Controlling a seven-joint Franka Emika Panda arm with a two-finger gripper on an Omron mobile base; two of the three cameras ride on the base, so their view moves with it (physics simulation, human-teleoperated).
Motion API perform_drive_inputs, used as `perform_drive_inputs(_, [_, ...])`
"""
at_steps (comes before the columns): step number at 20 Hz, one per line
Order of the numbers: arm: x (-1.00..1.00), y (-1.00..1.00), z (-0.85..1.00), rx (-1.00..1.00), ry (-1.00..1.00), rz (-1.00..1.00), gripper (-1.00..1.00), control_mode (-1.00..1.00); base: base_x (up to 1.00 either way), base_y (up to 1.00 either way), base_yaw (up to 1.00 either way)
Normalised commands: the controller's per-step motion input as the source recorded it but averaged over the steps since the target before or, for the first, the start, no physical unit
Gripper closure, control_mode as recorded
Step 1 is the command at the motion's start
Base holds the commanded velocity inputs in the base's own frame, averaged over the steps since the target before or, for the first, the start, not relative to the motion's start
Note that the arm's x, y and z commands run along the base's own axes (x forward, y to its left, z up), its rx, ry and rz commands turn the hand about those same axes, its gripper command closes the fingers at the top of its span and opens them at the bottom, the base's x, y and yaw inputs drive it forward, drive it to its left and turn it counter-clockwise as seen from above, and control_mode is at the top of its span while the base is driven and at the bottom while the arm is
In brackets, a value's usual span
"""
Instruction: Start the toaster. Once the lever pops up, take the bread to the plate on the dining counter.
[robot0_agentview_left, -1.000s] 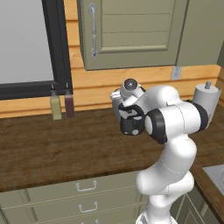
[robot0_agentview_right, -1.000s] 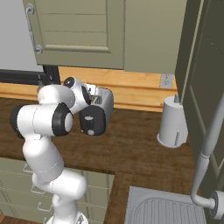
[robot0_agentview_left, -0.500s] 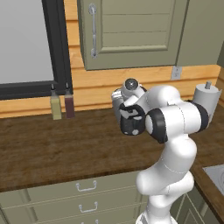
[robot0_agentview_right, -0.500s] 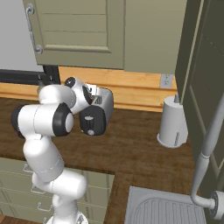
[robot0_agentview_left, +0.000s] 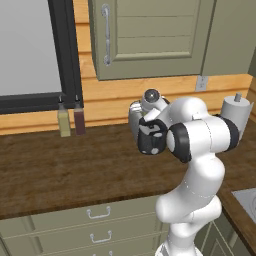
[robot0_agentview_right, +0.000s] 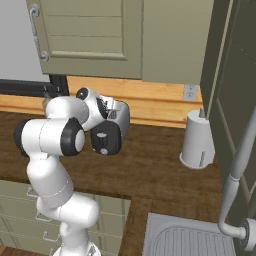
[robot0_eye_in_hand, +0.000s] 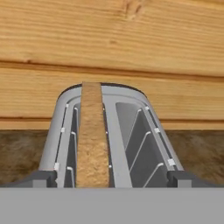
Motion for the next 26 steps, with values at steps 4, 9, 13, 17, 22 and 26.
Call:
perform_drive_inputs(4, [0.00,0.01,-0.12,0.00,-0.01,-0.01,-1.00,-1.00,0.00,0.00,0.00])
perform_drive_inputs(9, [0.00,0.12,-0.12,0.00,-0.01,-0.01,-1.00,-1.00,0.00,0.00,0.00])
perform_drive_inputs(13, [0.00,0.22,-0.07,0.00,-0.04,0.00,-1.00,-1.00,0.00,0.00,0.00])
perform_drive_inputs(17, [0.00,0.12,-0.07,0.00,-0.03,0.00,-1.00,-1.00,0.00,0.00,0.00])
perform_drive_inputs(22, [0.00,0.00,-0.16,0.00,-0.01,0.00,-1.00,-1.00,0.00,0.00,0.00])
perform_drive_inputs(26, [0.01,0.00,-0.23,0.00,0.00,0.00,1.00,-1.00,0.00,0.00,0.00])
